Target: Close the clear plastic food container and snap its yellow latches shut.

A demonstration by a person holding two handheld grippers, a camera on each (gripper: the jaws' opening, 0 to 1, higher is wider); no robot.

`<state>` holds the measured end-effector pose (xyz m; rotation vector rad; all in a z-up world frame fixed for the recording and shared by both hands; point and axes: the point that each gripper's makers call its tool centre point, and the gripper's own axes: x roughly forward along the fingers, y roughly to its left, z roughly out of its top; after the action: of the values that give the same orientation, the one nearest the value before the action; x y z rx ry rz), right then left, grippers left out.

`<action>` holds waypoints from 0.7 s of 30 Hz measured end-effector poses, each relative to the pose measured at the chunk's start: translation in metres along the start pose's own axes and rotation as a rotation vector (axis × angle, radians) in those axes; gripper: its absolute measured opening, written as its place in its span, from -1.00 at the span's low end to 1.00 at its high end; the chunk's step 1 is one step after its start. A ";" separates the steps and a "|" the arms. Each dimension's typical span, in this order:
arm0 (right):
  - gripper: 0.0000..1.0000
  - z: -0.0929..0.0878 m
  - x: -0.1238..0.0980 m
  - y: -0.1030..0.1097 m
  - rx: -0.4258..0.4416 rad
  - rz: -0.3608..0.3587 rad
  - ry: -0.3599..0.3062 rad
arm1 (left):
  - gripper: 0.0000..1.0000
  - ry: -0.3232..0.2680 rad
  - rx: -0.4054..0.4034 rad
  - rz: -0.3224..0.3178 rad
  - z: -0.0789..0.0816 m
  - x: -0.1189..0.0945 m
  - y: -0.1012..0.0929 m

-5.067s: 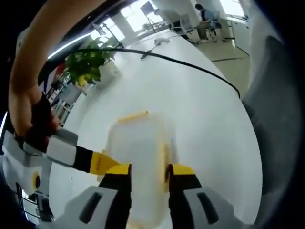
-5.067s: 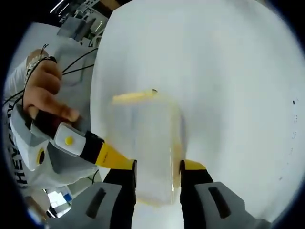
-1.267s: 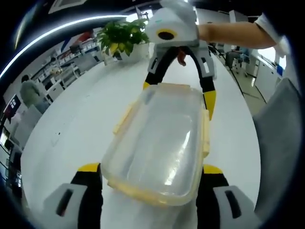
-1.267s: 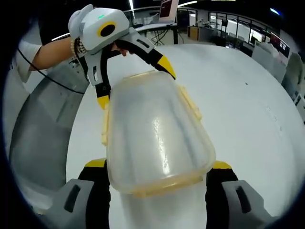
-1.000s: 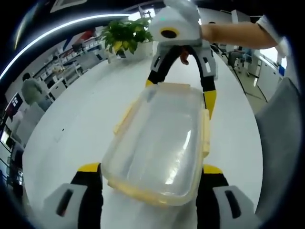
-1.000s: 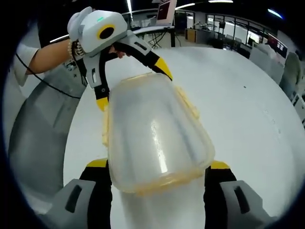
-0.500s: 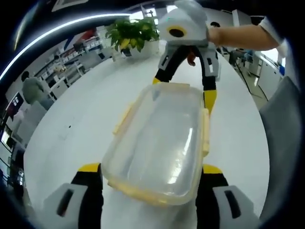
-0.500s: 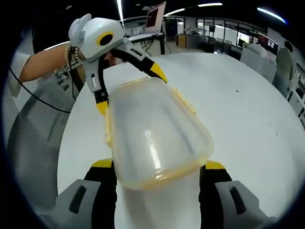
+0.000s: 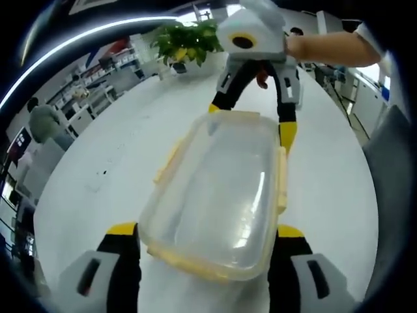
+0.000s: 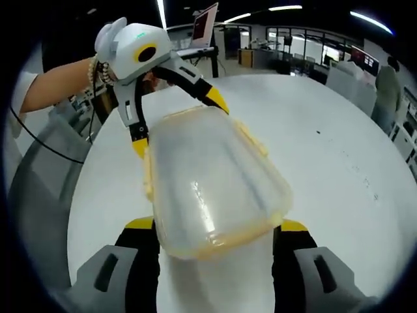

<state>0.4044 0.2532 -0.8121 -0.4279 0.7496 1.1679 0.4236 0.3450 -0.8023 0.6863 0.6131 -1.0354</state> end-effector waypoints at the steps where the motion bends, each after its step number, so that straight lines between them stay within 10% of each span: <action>1: 0.35 0.001 0.001 -0.003 -0.001 -0.002 -0.001 | 0.57 0.000 0.001 0.000 0.000 0.001 0.002; 21: 0.35 0.014 0.006 -0.036 0.003 -0.030 -0.032 | 0.58 0.001 0.045 0.007 0.006 0.014 0.033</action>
<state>0.4434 0.2539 -0.8094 -0.4157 0.7145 1.1431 0.4596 0.3441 -0.8013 0.7275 0.5893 -1.0452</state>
